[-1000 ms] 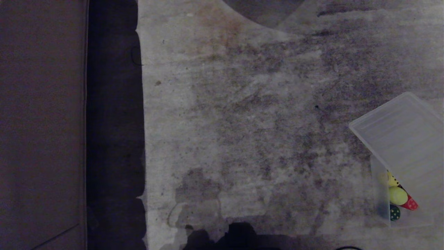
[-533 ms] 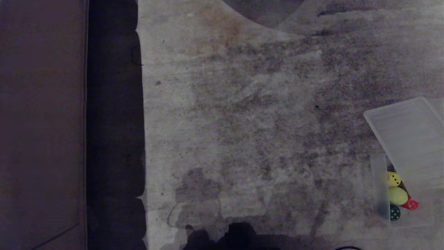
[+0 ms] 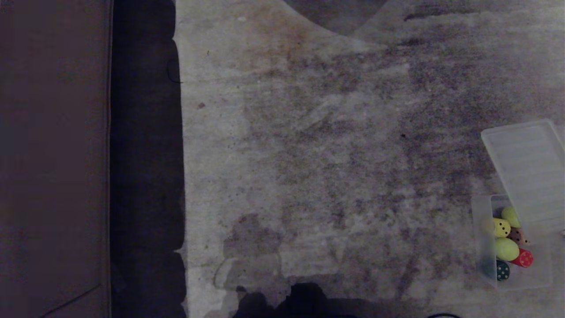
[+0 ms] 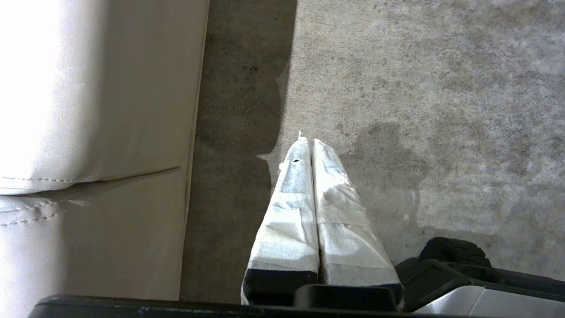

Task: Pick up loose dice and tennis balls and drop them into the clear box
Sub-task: Close the lid

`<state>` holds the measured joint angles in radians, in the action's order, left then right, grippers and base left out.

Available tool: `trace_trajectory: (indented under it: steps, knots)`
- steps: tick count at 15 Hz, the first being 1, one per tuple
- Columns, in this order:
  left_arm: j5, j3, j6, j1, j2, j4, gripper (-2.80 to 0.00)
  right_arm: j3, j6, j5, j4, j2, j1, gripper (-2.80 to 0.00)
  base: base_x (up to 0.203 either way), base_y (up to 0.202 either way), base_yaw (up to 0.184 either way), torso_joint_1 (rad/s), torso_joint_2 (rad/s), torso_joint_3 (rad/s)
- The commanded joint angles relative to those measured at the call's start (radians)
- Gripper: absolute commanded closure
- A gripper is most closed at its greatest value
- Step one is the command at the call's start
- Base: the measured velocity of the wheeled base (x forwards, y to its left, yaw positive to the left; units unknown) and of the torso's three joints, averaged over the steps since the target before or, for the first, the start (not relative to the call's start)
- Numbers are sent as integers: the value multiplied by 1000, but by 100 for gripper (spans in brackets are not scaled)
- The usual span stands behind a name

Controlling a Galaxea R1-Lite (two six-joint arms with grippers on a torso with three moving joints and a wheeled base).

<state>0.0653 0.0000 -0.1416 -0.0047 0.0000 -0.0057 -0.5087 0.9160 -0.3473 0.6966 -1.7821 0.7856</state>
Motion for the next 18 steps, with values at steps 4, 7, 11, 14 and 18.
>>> trace_trajectory:
  steps: [4,7,11,14,18]
  knots:
    - [1,2,-1,0,2,0,0,-78,-130,-29,12,-171,79,0,0,0,0,0,0,0]
    - [1,2,-1,0,2,0,0,-97,-174,-33,21,-277,91,0,0,0,0,0,0,0]
    - [1,2,-1,0,1,0,0,-103,-185,-36,79,-416,124,0,0,0,0,0,0,0]
    - [1,2,-1,0,2,0,0,-100,-186,-39,93,-491,141,0,0,0,0,0,0,0]
    - [1,2,-1,0,1,0,0,-118,-180,-41,113,-551,156,0,0,0,0,0,0,0]
